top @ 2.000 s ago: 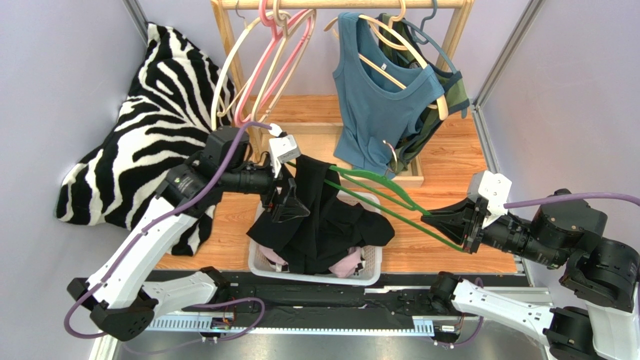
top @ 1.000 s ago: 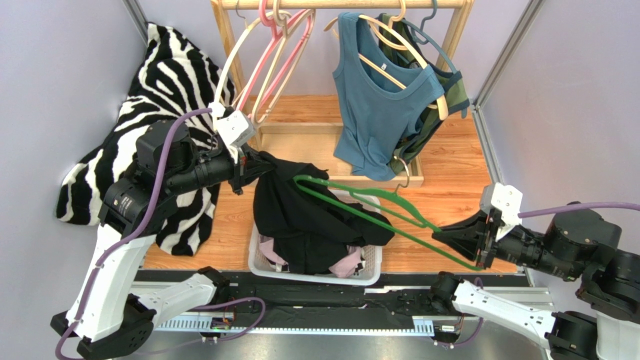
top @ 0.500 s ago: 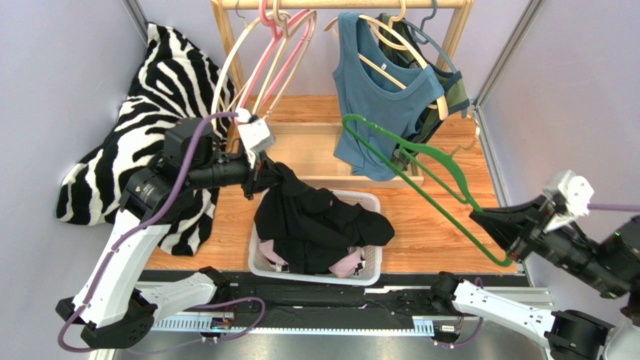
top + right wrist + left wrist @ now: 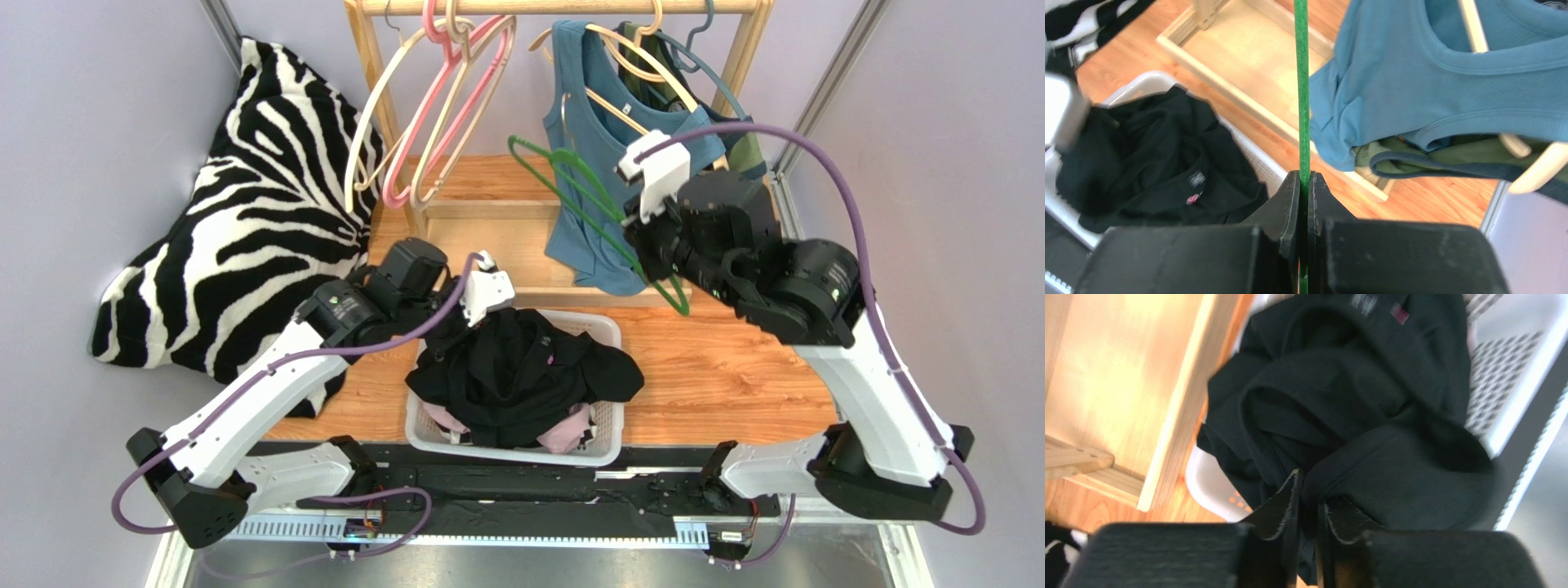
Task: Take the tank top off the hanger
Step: Place the hanger at the clothesline.
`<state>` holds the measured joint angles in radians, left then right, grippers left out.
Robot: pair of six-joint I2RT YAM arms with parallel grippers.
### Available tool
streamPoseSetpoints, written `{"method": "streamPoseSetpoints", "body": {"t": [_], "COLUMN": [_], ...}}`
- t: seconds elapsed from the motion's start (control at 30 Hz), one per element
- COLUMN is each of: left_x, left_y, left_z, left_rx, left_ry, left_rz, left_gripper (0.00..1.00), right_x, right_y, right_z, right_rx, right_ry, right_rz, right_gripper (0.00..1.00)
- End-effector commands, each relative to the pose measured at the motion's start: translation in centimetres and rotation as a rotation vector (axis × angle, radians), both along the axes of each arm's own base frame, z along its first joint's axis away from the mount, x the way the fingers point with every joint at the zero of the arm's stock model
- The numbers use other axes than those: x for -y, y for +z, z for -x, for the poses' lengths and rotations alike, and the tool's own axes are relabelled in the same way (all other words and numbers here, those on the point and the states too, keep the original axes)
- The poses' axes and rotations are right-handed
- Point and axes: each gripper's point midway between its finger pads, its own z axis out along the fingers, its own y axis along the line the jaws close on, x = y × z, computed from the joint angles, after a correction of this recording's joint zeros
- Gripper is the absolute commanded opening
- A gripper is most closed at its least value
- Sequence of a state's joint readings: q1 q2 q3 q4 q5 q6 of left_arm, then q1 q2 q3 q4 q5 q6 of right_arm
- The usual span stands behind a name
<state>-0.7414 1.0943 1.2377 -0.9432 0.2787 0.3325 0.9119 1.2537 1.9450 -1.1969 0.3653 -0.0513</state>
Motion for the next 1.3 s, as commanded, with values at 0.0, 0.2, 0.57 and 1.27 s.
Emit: {"method": "streamPoseSetpoints", "body": {"t": [0.0,0.2,0.57,1.27], "left_x": [-0.5,-0.8,-1.4,0.0], "left_y": [-3.7,-9.2,-14.0,-0.9], "left_z": [-1.1,0.3,0.7,2.2], "left_rx": [0.058,0.057,0.071,0.189], "left_ry": [-0.021,-0.095,-0.096,-0.185], "left_rz": [-0.120,-0.261,-0.378,-0.147], "left_gripper": [0.25,0.32,0.98,0.99], "right_x": [0.7,-1.0,-4.3,-5.5], "right_y": [7.0,8.2,9.4,9.1], "right_z": [-2.8,-7.1,-13.8,-18.2], "right_rx": [0.170,0.192,0.225,0.277], "right_ry": [-0.052,-0.033,-0.013,-0.031], "right_rz": [-0.173,-0.239,-0.248,-0.224], "right_gripper": [0.00,0.00,0.00,0.00]}}
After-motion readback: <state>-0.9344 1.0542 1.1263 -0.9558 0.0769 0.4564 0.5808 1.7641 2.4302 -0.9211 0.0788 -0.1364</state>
